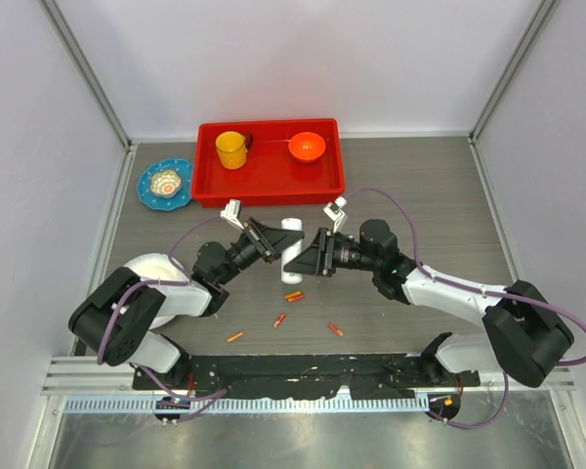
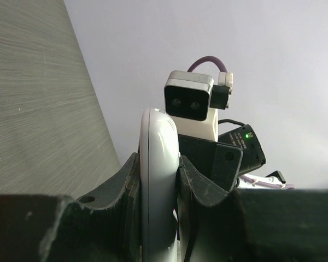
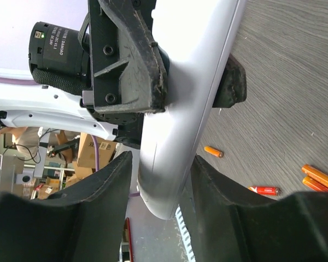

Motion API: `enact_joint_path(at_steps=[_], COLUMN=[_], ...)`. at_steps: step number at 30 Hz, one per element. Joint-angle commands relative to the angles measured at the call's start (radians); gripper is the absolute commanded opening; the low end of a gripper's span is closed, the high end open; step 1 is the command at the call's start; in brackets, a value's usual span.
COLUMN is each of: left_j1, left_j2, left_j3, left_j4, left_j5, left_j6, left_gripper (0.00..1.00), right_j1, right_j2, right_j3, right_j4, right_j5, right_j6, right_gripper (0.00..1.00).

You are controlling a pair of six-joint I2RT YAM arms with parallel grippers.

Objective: Load the batteries into the remote control

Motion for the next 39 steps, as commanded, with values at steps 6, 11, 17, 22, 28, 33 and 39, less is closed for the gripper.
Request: enact_joint_path(at_steps=[6,11,17,22,28,33,39], left_j1=[-0.001,-0.007,-0.024,-0.044,-0.043,-0.027,0.017], left_j2=[-0.046,-0.055,-0.063,-0.066,-0.078,-0.070,-0.073], left_j3=[0.006,-0.001,-0.014,-0.023,-0.035,-0.032,-0.014], left_j4=[0.253,0.252,0.252,0.252,0.253,0.249,0.235], left_j5=[-0.007,-0.003,-0.009,-0.017,-0.043,-0.053,-0.050], left_j6=[0.008,0.005,0.012,0.018,0.035,0.023,-0.008], left_gripper=[0.00,0.00,0.00,0.00,0.05,0.43,1.00], right_j1=[0.010,0.011,-0.001,-0.021,-0.024,-0.024,-0.023], right_j2=[-0.002,0.003,0.015,0.009,0.024,0.004,-0.104], right_j3=[0.004,0.004,0.019,0.018,0.021,0.035,0.073], right_j4=[0.032,0.038,0.055,0.063,0.112,0.083,-0.162], right_j5=[0.006,0.055,0.110,0.164,0.097,-0.032,-0.077], right_j6=[0.008,0.027,0.069,0.095,0.087,0.015,-0.186], right_gripper=[0.34,0.29,0.29,0.17,0.01,0.01,0.01])
